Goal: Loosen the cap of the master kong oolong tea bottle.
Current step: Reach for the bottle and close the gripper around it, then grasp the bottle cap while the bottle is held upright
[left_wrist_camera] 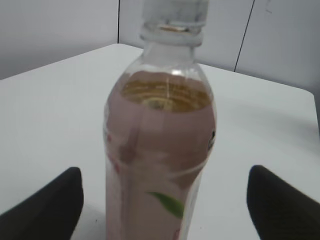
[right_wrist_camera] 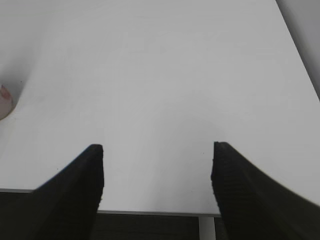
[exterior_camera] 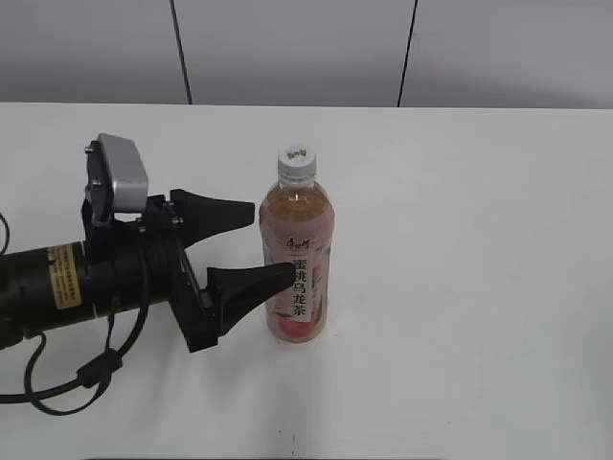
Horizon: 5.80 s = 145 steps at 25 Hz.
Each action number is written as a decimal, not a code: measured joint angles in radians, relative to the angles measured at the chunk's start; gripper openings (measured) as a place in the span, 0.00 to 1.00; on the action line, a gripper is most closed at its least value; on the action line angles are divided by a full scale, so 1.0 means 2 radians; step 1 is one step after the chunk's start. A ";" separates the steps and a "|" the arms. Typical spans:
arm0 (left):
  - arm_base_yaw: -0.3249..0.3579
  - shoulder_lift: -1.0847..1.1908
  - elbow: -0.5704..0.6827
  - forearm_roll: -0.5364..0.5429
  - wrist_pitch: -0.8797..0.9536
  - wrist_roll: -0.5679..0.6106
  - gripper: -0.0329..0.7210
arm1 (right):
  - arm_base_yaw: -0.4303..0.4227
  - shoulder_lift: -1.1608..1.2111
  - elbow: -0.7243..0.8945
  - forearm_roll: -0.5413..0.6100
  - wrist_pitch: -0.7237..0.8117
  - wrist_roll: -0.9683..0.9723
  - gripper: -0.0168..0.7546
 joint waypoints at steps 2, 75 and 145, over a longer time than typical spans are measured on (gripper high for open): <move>-0.008 0.001 -0.012 -0.004 0.000 0.000 0.84 | 0.000 0.000 0.000 0.000 0.000 0.000 0.69; -0.063 0.066 -0.115 -0.030 0.008 -0.046 0.65 | 0.000 0.000 0.000 0.000 0.000 0.000 0.69; -0.063 0.066 -0.116 -0.030 0.008 -0.047 0.65 | 0.395 0.912 -0.670 0.019 0.060 0.076 0.53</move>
